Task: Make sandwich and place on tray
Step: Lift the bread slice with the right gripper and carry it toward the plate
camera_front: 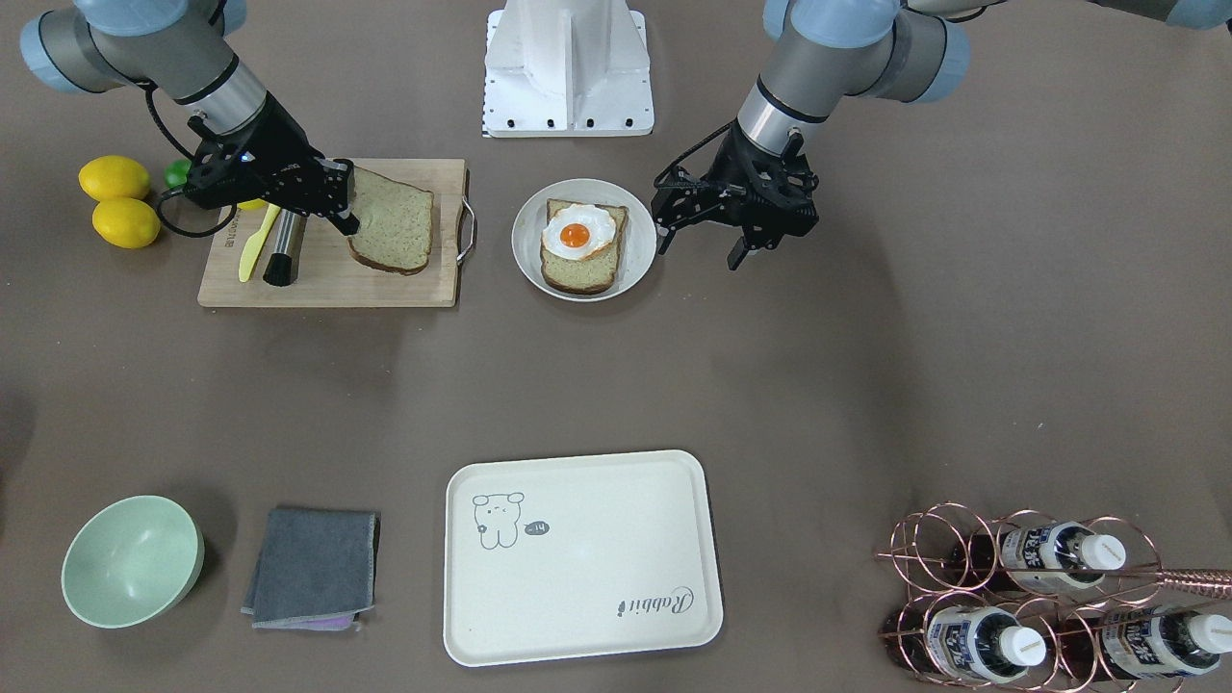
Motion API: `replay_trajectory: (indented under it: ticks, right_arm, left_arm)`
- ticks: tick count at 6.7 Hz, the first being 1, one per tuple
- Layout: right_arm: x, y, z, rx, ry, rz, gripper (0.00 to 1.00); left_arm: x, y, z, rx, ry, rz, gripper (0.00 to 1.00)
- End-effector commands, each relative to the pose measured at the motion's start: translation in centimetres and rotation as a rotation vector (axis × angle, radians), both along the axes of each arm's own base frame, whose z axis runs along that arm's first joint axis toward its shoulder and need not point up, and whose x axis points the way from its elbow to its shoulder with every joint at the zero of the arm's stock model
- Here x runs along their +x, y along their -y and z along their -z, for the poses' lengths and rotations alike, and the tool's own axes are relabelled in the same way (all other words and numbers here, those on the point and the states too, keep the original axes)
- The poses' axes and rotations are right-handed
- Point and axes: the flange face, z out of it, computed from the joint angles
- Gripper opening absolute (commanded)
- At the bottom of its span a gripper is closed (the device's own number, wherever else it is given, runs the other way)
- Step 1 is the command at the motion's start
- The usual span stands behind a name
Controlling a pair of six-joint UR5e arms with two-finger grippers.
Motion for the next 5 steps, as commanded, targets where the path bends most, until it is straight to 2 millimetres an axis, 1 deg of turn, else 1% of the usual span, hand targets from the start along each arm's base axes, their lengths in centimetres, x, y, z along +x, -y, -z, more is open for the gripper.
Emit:
replay_trajectory:
  ticks: [1,2,3,4,5]
  right_arm:
    - [0.3,1.0,2.2,0.007,0.045,0.004,0.00]
    - [-1.1,1.8,4.1,0.011,0.055,-0.004,0.00]
    - [-3.4,2.8,8.0,0.011,0.035,-0.027,0.00]
    - [-7.1,1.8,11.8,-0.003,0.035,-0.039,0.00]
    - [-9.8,0.8,14.0,0.014,0.031,-0.051,0.00]
  left_arm:
    - [-0.3,-0.1,0.2,0.004,-0.005,-0.003,0.97]
    - [-0.4,-0.1,0.0,0.001,-0.003,0.001,0.97]
    - [-0.8,-0.1,-0.4,-0.001,0.000,0.002,0.97]
    - [-1.4,-0.2,-1.0,-0.007,0.005,0.003,0.97]
    - [-1.9,-0.3,-1.9,-0.016,0.015,0.005,0.97]
